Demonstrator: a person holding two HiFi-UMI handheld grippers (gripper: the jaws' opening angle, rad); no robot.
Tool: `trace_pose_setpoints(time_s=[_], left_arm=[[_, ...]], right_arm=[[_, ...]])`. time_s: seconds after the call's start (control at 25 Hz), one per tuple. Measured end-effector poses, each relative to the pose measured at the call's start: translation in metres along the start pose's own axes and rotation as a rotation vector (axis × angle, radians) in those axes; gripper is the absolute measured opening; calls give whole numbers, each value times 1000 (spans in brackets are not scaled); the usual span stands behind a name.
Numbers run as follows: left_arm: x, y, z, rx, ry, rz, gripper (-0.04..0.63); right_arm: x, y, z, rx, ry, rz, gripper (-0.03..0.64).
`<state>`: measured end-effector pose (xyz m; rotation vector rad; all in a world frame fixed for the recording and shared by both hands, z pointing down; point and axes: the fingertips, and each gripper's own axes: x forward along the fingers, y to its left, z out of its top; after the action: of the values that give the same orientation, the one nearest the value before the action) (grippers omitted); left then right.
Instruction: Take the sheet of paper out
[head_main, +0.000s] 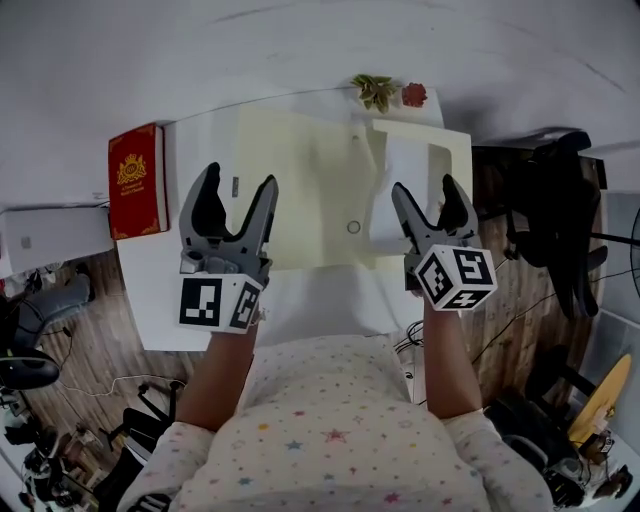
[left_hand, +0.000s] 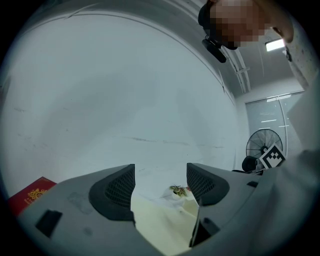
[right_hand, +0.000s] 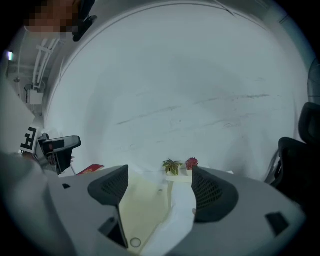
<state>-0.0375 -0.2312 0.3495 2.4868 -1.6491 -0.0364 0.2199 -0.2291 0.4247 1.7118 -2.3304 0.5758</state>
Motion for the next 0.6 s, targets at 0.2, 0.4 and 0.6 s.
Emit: trace_pose_setpoints(time_s=[0.2,0.4,0.6], left_arm=[[3,11,-18,-5,41,16,299],[6,18,-26,2,63,11,299],[12,18,-33,2,76,-1,299]], right_arm=[[27,-14,-27,10,57,-33,329],[56,-26,-60,34,141,-58,308],[72,-34,-86,30,206,-94,270]])
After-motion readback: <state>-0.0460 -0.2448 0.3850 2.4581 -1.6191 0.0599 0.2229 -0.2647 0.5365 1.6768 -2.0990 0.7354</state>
